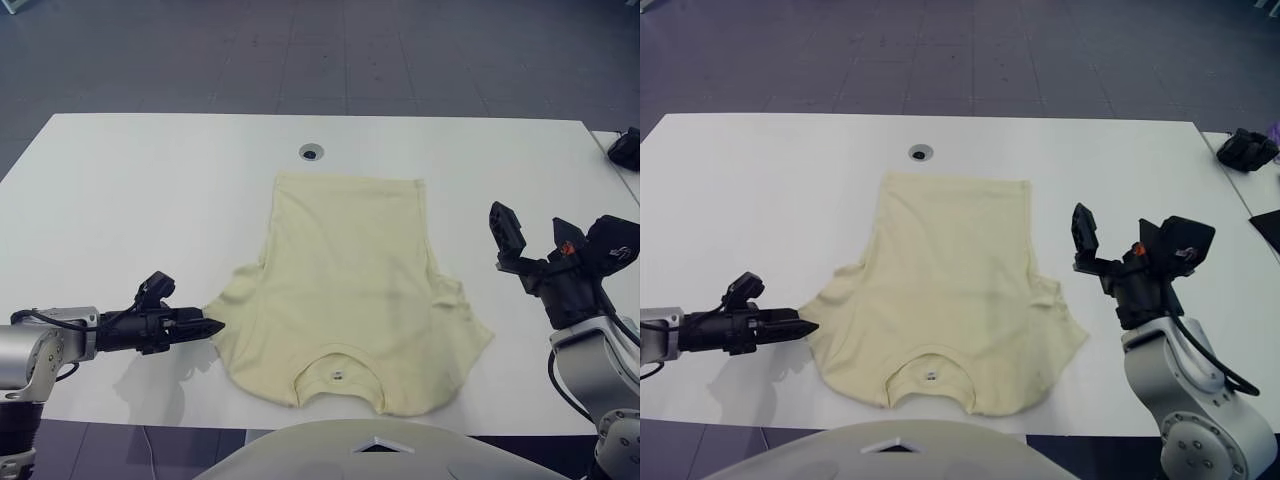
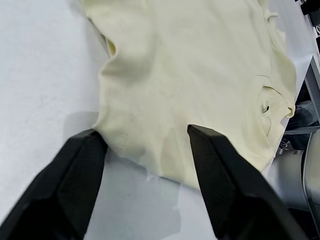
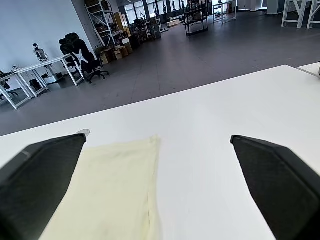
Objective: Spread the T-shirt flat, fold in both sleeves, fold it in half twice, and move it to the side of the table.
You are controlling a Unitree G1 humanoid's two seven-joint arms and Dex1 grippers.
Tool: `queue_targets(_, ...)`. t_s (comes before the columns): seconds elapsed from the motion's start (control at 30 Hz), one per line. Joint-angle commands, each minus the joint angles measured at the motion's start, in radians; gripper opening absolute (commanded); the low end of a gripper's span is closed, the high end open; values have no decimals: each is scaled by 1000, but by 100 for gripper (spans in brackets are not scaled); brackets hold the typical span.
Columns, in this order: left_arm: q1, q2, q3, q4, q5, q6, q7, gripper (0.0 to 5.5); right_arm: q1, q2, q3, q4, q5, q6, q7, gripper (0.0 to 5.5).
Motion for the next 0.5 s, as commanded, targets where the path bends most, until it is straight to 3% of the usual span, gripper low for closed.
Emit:
queue_targets(0.03,-4,-2,-22,28,28,0,45,200,-11,-22,17,17,13,-12,-10,540)
queue_targets(0.4,-70,-45,-33,136,60,-27,145,6,-30,-42,49,35,12,-28,-22,540)
queue_targets(0.5,-147,-82,-18,209,81,-16,234,2,-49,-55,48,48,11,-31,-26,540)
